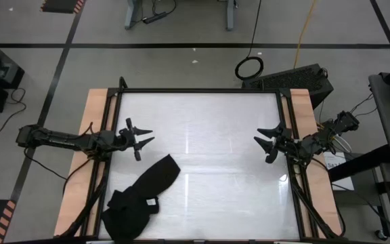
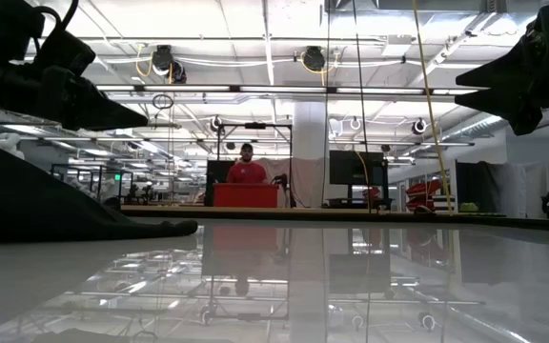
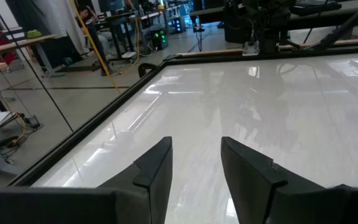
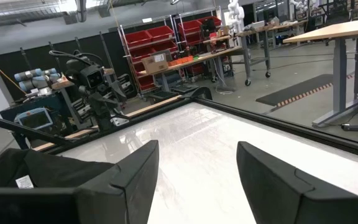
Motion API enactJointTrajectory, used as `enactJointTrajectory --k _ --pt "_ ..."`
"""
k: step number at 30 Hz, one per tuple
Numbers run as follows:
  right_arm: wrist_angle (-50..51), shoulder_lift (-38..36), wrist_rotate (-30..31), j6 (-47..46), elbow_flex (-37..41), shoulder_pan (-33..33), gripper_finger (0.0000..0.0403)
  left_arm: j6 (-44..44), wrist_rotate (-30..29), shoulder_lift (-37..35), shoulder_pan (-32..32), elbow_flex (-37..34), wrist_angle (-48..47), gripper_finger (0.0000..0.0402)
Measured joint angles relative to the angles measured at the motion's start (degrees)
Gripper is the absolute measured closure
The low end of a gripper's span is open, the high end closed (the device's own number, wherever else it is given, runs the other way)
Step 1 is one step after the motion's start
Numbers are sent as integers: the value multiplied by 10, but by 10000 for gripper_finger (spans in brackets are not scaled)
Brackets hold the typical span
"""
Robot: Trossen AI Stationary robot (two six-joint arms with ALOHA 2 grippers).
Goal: Roll towel into tight, uniform cylinder
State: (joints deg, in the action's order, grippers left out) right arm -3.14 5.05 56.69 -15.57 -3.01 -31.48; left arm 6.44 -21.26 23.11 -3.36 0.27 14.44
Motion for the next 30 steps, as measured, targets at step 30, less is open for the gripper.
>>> enactJointTrajectory --k 30 --pt "-351 46 -8 135 -200 29 194 0 0 0 0 0 0 259"
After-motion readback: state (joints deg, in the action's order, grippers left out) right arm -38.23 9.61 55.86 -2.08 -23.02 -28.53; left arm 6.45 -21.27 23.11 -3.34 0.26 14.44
